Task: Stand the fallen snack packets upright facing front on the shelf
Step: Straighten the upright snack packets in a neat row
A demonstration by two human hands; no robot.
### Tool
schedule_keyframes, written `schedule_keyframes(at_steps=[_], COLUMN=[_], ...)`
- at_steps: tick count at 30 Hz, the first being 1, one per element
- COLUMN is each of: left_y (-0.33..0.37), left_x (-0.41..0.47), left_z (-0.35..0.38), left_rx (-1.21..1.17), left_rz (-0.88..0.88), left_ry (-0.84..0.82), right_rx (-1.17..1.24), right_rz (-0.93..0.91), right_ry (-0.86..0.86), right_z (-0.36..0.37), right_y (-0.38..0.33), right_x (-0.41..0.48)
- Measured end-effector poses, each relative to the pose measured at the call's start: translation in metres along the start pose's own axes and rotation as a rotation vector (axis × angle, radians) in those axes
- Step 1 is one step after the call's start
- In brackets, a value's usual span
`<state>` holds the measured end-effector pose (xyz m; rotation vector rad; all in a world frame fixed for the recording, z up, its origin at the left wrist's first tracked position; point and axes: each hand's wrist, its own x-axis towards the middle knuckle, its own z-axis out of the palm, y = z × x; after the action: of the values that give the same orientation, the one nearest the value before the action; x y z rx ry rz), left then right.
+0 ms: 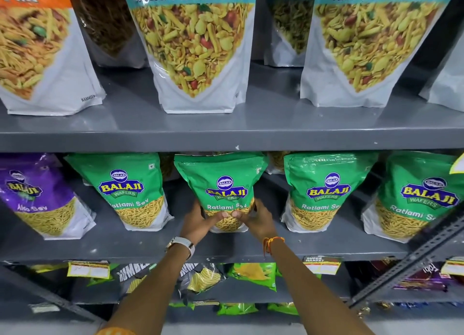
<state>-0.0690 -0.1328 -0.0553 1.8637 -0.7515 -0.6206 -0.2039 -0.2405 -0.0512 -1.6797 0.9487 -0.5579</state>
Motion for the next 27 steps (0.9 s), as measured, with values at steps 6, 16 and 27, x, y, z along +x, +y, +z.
schedule_keyframes(at_steps=[6, 16, 27], left_y=[0.002, -0.010, -0.073], left_x=[0.006, 0.001, -0.058], left_z=[0.005, 0.007, -0.129], left_rx=[-0.014, -0.092, 0.216], left_rz=[-0.001, 0.045, -0.046], left_ry=[-0.001, 0.039, 0.662], right_rx=[0.056, 0.122, 0.021], right_rz=[-0.006, -0.047, -0.131], right_ry=[0.034, 0.102, -0.254], right_z=[0.003, 0.010, 0.119], right_y=[0.003, 0.006, -0.025], right_x=[0.004, -0.009, -0.058])
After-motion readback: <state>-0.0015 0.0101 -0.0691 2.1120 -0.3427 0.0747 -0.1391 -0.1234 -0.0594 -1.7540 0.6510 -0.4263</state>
